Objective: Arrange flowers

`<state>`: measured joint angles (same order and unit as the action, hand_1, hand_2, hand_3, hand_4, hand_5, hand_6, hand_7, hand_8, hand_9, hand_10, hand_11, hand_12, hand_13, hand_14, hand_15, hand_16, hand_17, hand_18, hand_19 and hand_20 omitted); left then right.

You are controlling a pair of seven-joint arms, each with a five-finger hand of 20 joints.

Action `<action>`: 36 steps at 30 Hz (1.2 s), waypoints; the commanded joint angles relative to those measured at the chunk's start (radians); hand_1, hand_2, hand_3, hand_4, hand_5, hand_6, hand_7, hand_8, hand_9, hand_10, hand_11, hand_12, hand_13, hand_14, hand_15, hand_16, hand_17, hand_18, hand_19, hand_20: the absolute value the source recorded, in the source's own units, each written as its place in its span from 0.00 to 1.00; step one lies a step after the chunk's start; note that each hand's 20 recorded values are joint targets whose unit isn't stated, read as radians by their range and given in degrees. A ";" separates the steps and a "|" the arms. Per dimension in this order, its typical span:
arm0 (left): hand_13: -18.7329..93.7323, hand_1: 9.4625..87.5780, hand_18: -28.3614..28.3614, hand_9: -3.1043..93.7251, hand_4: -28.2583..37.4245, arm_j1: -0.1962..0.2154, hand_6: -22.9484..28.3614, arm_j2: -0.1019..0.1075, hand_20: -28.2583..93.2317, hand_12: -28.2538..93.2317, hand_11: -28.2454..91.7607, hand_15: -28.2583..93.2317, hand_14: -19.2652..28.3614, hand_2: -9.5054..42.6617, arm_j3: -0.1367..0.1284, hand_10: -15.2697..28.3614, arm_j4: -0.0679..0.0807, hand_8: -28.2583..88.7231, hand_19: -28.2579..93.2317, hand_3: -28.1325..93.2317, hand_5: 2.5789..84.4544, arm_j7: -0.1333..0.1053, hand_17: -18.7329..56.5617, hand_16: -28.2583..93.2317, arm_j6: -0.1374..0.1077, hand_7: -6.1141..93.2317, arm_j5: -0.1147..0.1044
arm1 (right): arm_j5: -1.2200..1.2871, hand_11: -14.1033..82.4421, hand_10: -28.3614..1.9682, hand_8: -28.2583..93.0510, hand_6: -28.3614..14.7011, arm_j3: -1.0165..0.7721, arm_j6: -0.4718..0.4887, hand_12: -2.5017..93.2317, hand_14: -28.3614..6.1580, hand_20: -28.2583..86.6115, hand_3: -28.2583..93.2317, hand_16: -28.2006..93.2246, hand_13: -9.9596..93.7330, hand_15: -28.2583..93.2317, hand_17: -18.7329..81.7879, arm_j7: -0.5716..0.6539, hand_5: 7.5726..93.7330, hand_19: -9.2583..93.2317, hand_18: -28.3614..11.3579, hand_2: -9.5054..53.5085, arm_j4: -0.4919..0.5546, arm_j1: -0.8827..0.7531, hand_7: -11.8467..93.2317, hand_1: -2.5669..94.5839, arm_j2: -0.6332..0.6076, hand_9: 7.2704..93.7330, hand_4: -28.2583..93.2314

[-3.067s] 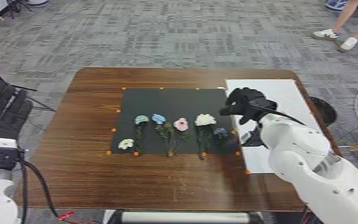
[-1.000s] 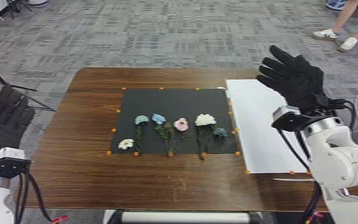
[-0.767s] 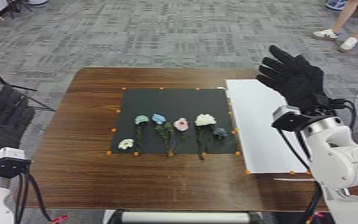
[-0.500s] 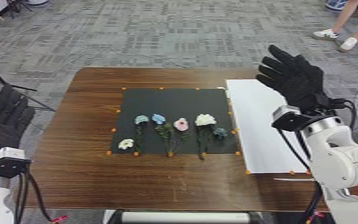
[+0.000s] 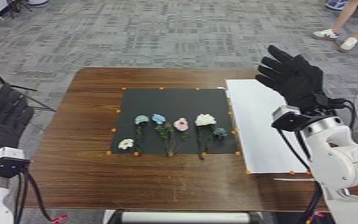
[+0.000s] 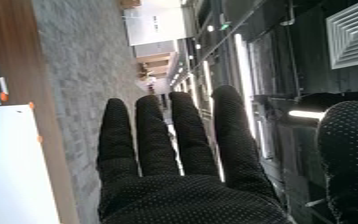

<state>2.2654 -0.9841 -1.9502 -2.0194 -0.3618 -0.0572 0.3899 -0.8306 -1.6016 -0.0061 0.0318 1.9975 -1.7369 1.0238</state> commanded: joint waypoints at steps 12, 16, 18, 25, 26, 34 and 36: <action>0.31 0.15 0.67 0.29 0.00 0.000 0.52 0.012 0.32 0.31 0.29 0.27 0.58 0.37 0.000 0.59 -0.005 0.18 0.35 0.82 0.39 -0.007 0.19 0.23 -0.028 0.10 -0.008 | 0.010 0.20 0.47 0.16 0.60 -0.007 -0.008 0.15 0.47 0.34 0.90 0.31 0.30 0.35 0.25 -0.020 0.35 0.39 0.27 0.28 0.003 -0.006 0.18 0.11 -0.003 0.31 0.04; 0.31 0.16 0.67 0.27 0.00 0.003 0.51 0.014 0.32 0.31 0.29 0.27 0.58 0.37 -0.002 0.57 -0.004 0.18 0.35 0.82 0.37 -0.009 0.19 0.23 -0.030 0.10 -0.014 | 0.008 0.20 0.47 0.16 0.57 -0.007 -0.010 0.15 0.49 0.34 0.90 0.31 0.31 0.34 0.25 -0.020 0.36 0.38 0.28 0.28 0.006 -0.012 0.17 0.11 -0.004 0.32 0.04; 0.31 0.16 0.67 0.27 0.00 0.000 0.51 0.016 0.32 0.31 0.29 0.28 0.58 0.37 -0.001 0.57 -0.002 0.18 0.35 0.82 0.36 -0.011 0.19 0.23 -0.028 0.10 -0.018 | 0.009 0.20 0.47 0.16 0.56 -0.007 -0.009 0.15 0.50 0.34 0.90 0.30 0.31 0.34 0.25 -0.021 0.36 0.38 0.29 0.28 0.007 -0.012 0.17 0.11 -0.004 0.32 0.04; 0.32 0.16 0.67 0.28 0.00 0.007 0.51 0.014 0.32 0.31 0.29 0.28 0.58 0.37 -0.004 0.58 -0.007 0.18 0.35 0.82 0.37 -0.021 0.19 0.23 -0.024 0.11 -0.025 | 0.009 0.21 0.47 0.16 0.54 -0.003 -0.006 0.15 0.51 0.34 0.90 0.29 0.31 0.34 0.26 -0.022 0.36 0.38 0.30 0.28 0.006 0.000 0.16 0.11 -0.008 0.33 0.04; 0.32 0.16 0.67 0.28 0.00 0.005 0.51 0.013 0.32 0.31 0.30 0.28 0.58 0.37 -0.001 0.58 -0.006 0.18 0.35 0.82 0.37 -0.022 0.19 0.23 -0.027 0.11 -0.027 | 0.009 0.21 0.48 0.16 0.53 0.000 -0.006 0.15 0.51 0.34 0.90 0.29 0.31 0.34 0.26 -0.022 0.36 0.38 0.30 0.28 0.004 0.004 0.16 0.11 -0.009 0.33 0.04; 0.32 0.16 0.67 0.29 0.00 0.002 0.52 0.011 0.32 0.31 0.30 0.28 0.58 0.37 0.000 0.59 -0.006 0.18 0.35 0.82 0.38 -0.021 0.19 0.23 -0.025 0.10 -0.031 | 0.015 0.21 0.49 0.16 0.51 -0.001 -0.007 0.14 0.51 0.34 0.90 0.29 0.31 0.35 0.25 -0.020 0.37 0.38 0.29 0.28 0.007 0.005 0.16 0.11 -0.010 0.33 0.04; 0.32 0.16 0.67 0.29 0.00 0.003 0.52 0.012 0.32 0.31 0.30 0.28 0.58 0.37 -0.001 0.59 -0.006 0.18 0.35 0.82 0.38 -0.021 0.19 0.23 -0.027 0.10 -0.031 | 0.015 0.21 0.49 0.16 0.51 0.002 -0.009 0.14 0.51 0.34 0.90 0.28 0.31 0.35 0.25 -0.019 0.37 0.38 0.29 0.28 0.007 0.007 0.16 0.11 -0.009 0.33 0.04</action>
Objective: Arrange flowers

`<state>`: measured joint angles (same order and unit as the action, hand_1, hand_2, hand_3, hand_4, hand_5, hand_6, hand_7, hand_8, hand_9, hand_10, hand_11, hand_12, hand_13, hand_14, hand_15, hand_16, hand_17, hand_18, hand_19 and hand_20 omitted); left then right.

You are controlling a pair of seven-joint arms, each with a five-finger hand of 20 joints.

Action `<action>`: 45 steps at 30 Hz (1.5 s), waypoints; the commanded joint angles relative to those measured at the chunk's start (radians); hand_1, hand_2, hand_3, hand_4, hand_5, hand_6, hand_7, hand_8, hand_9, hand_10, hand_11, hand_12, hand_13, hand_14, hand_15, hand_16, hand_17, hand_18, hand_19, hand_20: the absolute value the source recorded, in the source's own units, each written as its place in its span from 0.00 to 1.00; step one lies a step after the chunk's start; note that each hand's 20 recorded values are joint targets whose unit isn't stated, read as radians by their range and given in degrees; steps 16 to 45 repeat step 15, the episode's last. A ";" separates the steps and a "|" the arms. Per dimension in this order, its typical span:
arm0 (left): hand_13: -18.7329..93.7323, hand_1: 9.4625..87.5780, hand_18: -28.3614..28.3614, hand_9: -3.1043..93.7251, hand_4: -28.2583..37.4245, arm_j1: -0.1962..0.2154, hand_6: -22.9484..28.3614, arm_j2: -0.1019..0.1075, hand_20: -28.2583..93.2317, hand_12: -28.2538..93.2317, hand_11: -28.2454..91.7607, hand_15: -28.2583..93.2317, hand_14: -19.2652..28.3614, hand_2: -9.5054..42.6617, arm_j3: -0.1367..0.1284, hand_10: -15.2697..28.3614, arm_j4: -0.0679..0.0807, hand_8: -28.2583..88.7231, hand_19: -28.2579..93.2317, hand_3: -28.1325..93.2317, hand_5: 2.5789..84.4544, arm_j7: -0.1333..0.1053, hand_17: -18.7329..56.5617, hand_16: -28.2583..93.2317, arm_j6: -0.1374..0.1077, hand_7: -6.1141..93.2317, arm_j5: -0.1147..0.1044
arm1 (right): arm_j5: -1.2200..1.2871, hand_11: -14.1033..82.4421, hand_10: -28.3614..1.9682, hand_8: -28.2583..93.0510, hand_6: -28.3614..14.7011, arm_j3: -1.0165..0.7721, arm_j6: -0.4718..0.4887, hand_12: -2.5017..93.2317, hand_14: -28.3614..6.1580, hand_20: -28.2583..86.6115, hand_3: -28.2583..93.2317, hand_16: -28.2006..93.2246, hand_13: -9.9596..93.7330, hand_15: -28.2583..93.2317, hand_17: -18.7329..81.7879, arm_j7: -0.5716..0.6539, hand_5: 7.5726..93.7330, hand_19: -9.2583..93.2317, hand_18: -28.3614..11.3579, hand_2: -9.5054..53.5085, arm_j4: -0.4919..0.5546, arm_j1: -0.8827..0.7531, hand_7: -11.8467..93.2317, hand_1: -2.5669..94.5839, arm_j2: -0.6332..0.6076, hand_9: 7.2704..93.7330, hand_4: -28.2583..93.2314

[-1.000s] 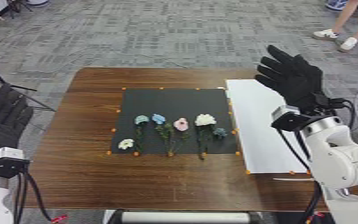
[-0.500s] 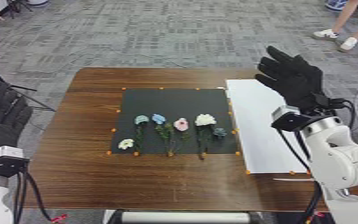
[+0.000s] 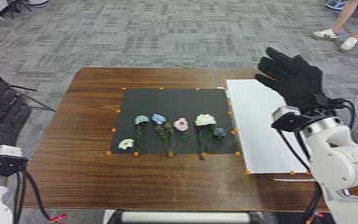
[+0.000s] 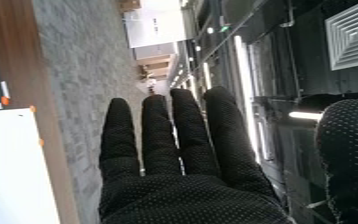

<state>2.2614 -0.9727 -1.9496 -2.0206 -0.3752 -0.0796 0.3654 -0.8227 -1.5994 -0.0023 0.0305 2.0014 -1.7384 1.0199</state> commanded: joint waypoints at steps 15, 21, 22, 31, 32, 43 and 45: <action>0.32 0.16 0.67 0.29 0.00 0.014 0.52 -0.001 0.32 0.31 0.30 0.28 0.58 0.37 -0.002 0.58 -0.010 0.18 0.35 0.82 0.38 -0.012 0.19 0.23 -0.012 0.10 -0.012 | 0.012 0.21 0.50 0.16 0.52 0.001 -0.010 0.14 0.51 0.34 0.90 0.28 0.31 0.36 0.25 -0.016 0.37 0.38 0.29 0.28 0.003 0.006 0.16 0.11 -0.005 0.33 0.04; 0.32 0.16 0.67 0.29 0.00 0.014 0.52 -0.001 0.32 0.31 0.30 0.28 0.58 0.37 -0.002 0.58 -0.010 0.18 0.35 0.82 0.38 -0.012 0.19 0.23 -0.012 0.10 -0.012 | 0.012 0.21 0.50 0.16 0.52 0.001 -0.010 0.14 0.51 0.34 0.90 0.28 0.31 0.36 0.25 -0.016 0.37 0.38 0.29 0.28 0.003 0.006 0.16 0.11 -0.005 0.33 0.04; 0.32 0.16 0.67 0.29 0.00 0.014 0.52 -0.001 0.32 0.31 0.30 0.28 0.58 0.37 -0.002 0.58 -0.010 0.18 0.35 0.82 0.38 -0.012 0.19 0.23 -0.012 0.10 -0.012 | 0.012 0.21 0.50 0.16 0.52 0.001 -0.010 0.14 0.51 0.34 0.90 0.28 0.31 0.36 0.25 -0.016 0.37 0.38 0.29 0.28 0.003 0.006 0.16 0.11 -0.005 0.33 0.04; 0.32 0.16 0.67 0.29 0.00 0.014 0.52 -0.001 0.32 0.31 0.30 0.28 0.58 0.37 -0.002 0.58 -0.010 0.18 0.35 0.82 0.38 -0.012 0.19 0.23 -0.012 0.10 -0.012 | 0.012 0.21 0.50 0.16 0.52 0.001 -0.010 0.14 0.51 0.34 0.90 0.28 0.31 0.36 0.25 -0.016 0.37 0.38 0.29 0.28 0.003 0.006 0.16 0.11 -0.005 0.33 0.04; 0.32 0.16 0.67 0.29 0.00 0.014 0.52 -0.001 0.32 0.31 0.30 0.28 0.58 0.37 -0.002 0.58 -0.010 0.18 0.35 0.82 0.38 -0.012 0.19 0.23 -0.012 0.10 -0.012 | 0.012 0.21 0.50 0.16 0.52 0.001 -0.010 0.14 0.51 0.34 0.90 0.28 0.31 0.36 0.25 -0.016 0.37 0.38 0.29 0.28 0.003 0.006 0.16 0.11 -0.005 0.33 0.04; 0.32 0.16 0.67 0.29 0.00 0.014 0.52 -0.001 0.32 0.31 0.30 0.28 0.58 0.37 -0.002 0.58 -0.010 0.18 0.35 0.82 0.38 -0.012 0.19 0.23 -0.012 0.10 -0.012 | 0.012 0.21 0.50 0.16 0.52 0.001 -0.010 0.14 0.51 0.34 0.90 0.28 0.31 0.36 0.25 -0.016 0.37 0.38 0.29 0.28 0.003 0.006 0.16 0.11 -0.005 0.33 0.04; 0.32 0.16 0.67 0.29 0.00 0.014 0.52 -0.001 0.32 0.31 0.30 0.28 0.58 0.37 -0.002 0.58 -0.010 0.18 0.35 0.82 0.38 -0.012 0.19 0.23 -0.012 0.10 -0.012 | 0.012 0.21 0.50 0.16 0.52 0.001 -0.010 0.14 0.51 0.34 0.90 0.28 0.31 0.36 0.25 -0.016 0.37 0.38 0.29 0.28 0.003 0.006 0.16 0.11 -0.005 0.33 0.04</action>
